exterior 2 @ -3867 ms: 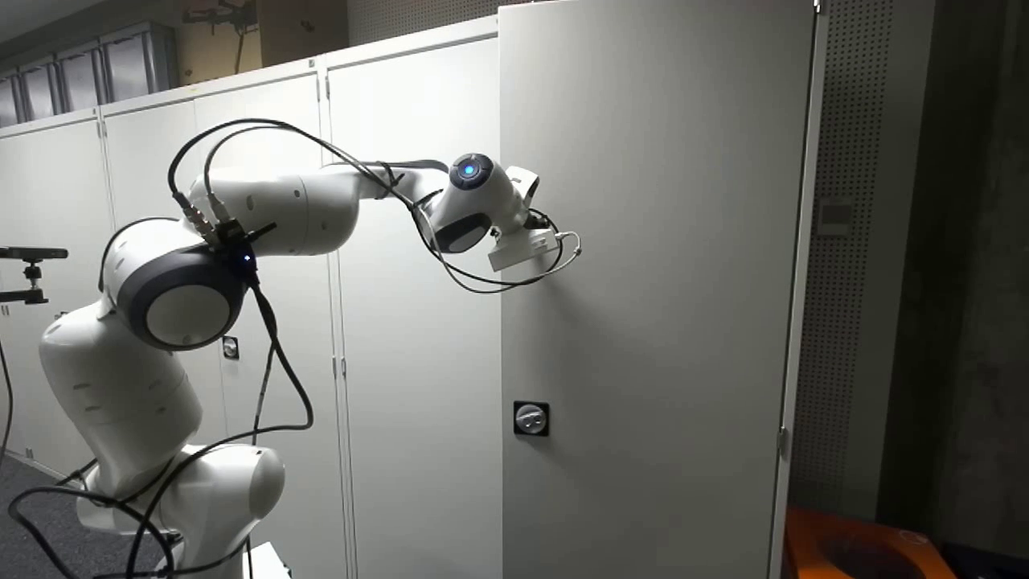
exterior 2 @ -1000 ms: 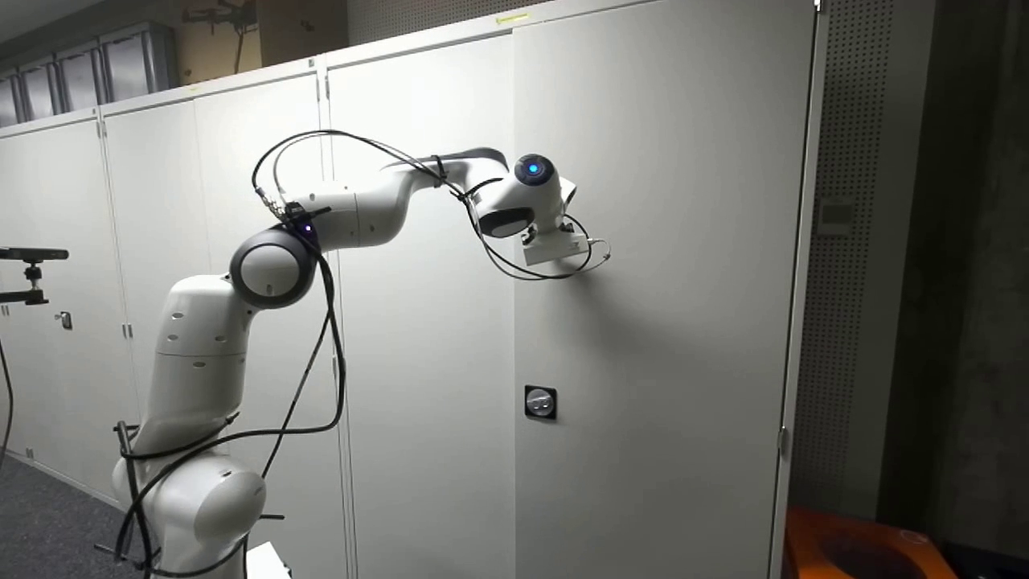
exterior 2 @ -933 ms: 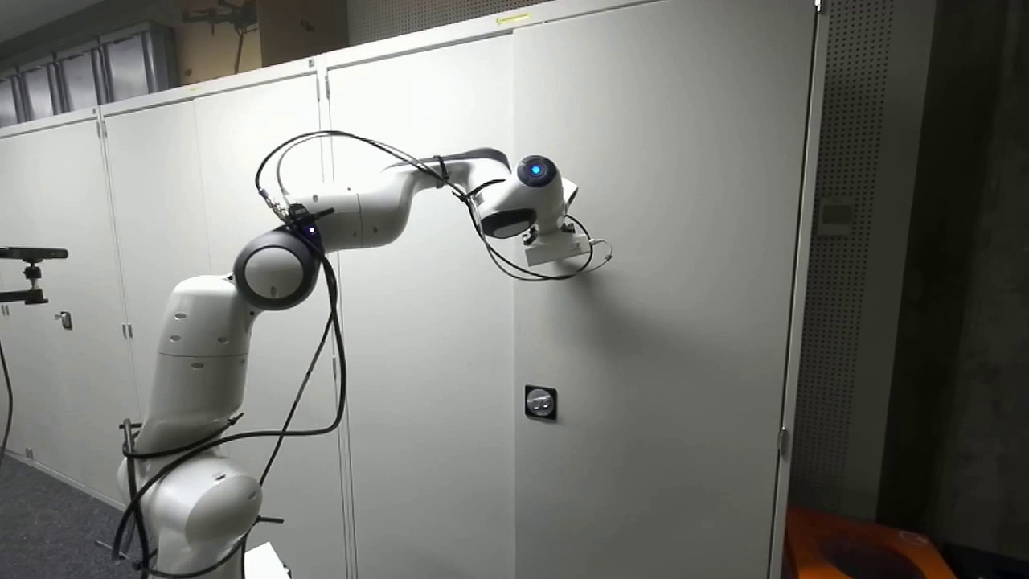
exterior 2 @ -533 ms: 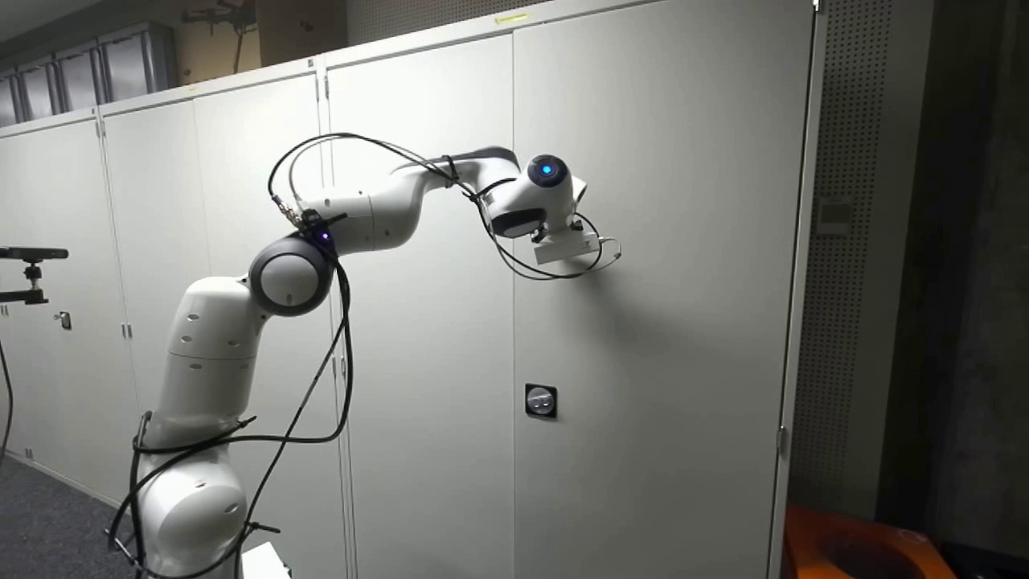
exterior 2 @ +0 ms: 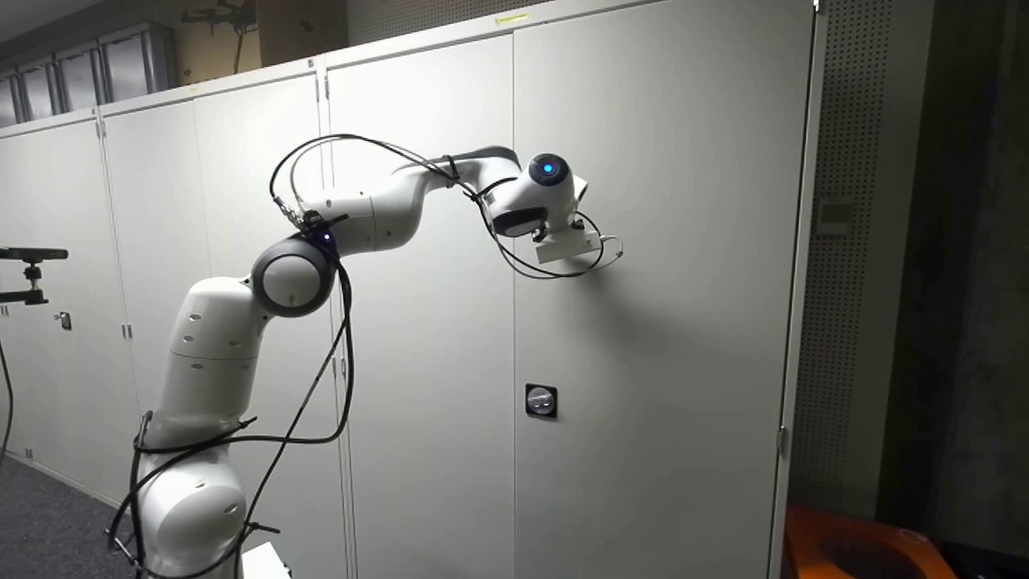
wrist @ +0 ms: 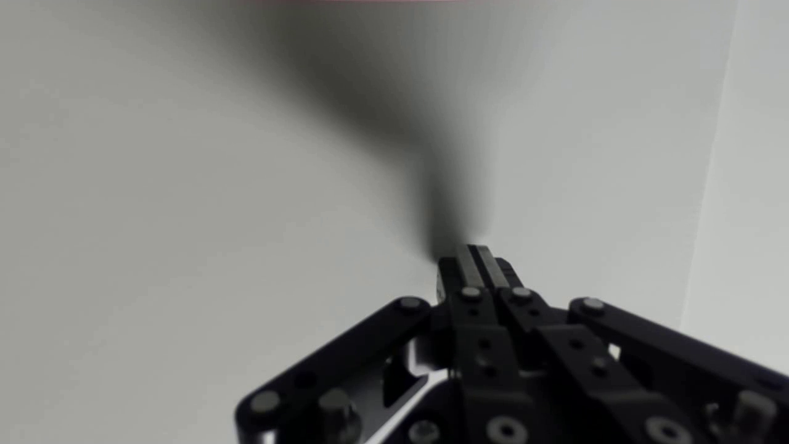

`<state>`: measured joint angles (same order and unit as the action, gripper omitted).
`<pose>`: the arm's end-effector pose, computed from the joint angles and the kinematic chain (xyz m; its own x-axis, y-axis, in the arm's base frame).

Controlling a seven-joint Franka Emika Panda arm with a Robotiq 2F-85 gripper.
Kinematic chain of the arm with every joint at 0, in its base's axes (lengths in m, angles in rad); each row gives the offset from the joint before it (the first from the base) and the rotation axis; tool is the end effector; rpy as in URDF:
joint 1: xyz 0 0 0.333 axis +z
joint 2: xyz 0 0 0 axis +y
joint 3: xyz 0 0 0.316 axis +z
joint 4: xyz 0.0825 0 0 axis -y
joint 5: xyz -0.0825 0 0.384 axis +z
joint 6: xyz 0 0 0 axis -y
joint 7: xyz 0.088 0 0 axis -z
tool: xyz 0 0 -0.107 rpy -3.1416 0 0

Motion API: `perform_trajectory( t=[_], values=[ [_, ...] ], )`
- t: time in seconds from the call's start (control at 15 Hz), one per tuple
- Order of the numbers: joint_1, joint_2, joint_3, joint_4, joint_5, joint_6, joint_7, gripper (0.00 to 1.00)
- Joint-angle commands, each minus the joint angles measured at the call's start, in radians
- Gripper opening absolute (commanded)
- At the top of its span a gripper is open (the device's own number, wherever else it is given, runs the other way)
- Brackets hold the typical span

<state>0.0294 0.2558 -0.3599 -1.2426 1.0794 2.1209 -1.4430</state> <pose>0.6527 -0.1374 0.7215 0.1807 0.4552 0.8719 0.6323 -0.7328 0.2515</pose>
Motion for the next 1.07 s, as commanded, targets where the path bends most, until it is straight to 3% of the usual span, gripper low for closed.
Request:
perform_trajectory(
  t=[0.0,0.47,1.0],
  values=[
    [-0.011,0.063,0.005,0.089,0.013,-0.012,-0.012,0.0],
    [0.002,0.0,-0.005,0.02,-0.072,-0.016,-0.019,0.0],
    [0.019,-0.141,-0.015,-0.131,-0.257,-0.005,-0.017,0.0]
  ],
)
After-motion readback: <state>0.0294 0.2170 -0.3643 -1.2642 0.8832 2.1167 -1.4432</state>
